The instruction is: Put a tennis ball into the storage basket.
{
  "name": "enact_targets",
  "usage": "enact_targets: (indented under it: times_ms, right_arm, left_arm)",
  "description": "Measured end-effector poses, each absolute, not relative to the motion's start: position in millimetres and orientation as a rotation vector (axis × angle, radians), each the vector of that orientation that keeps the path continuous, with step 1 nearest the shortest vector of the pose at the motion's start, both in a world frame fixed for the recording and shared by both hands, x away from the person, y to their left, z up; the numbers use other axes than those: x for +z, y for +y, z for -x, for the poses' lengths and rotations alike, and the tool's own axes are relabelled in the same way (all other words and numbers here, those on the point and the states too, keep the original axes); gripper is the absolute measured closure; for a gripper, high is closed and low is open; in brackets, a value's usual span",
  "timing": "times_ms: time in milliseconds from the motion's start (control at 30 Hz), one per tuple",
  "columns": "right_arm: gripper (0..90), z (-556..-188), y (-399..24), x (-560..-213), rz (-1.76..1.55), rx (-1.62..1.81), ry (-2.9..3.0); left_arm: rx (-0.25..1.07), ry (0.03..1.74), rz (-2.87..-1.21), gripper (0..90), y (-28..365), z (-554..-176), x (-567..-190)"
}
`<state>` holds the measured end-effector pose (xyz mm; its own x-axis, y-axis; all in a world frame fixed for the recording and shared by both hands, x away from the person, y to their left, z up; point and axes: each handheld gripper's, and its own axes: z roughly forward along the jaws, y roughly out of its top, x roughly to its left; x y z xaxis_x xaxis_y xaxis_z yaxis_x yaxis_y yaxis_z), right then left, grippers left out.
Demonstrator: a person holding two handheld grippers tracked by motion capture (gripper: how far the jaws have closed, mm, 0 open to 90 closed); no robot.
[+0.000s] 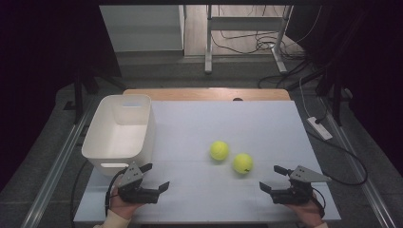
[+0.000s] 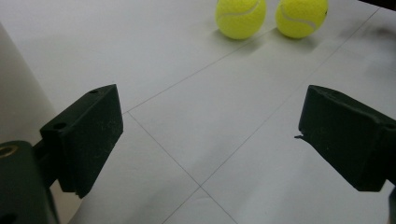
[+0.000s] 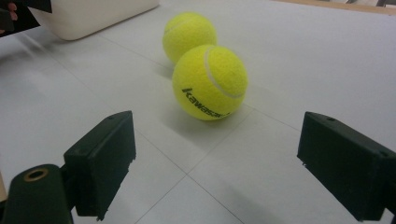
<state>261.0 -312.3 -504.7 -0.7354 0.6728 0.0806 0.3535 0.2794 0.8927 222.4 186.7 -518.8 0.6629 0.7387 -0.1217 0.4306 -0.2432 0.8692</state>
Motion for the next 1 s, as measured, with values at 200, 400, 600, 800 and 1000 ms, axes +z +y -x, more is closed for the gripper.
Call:
enact_targets:
  times_ms: [200, 400, 600, 800, 1000]
  right_arm:
    - [11.9, -262.4, -311.5, -505.5, -0.937, 1.426, 2.249]
    - [12.0, -262.8, -312.2, -505.8, -0.949, 1.431, 2.242]
    - [12.3, -262.3, -311.6, -505.7, -0.953, 1.432, 2.244]
    - [12.3, -263.4, -311.3, -505.7, -0.954, 1.433, 2.242]
    - [12.3, -264.5, -311.0, -506.1, -0.950, 1.433, 2.243]
  left_arm:
    - [0.388, 0.919, -1.879, 7.7, 187.0, -222.6, -518.1]
    - [0.381, 0.914, -1.878, 7.7, 186.3, -223.5, -517.8]
    - [0.385, 0.913, -1.887, 7.7, 184.2, -223.2, -516.5]
    - [0.383, 0.908, -1.896, 7.7, 180.8, -224.8, -514.0]
    - [0.386, 0.914, -1.903, 7.7, 178.1, -226.6, -511.3]
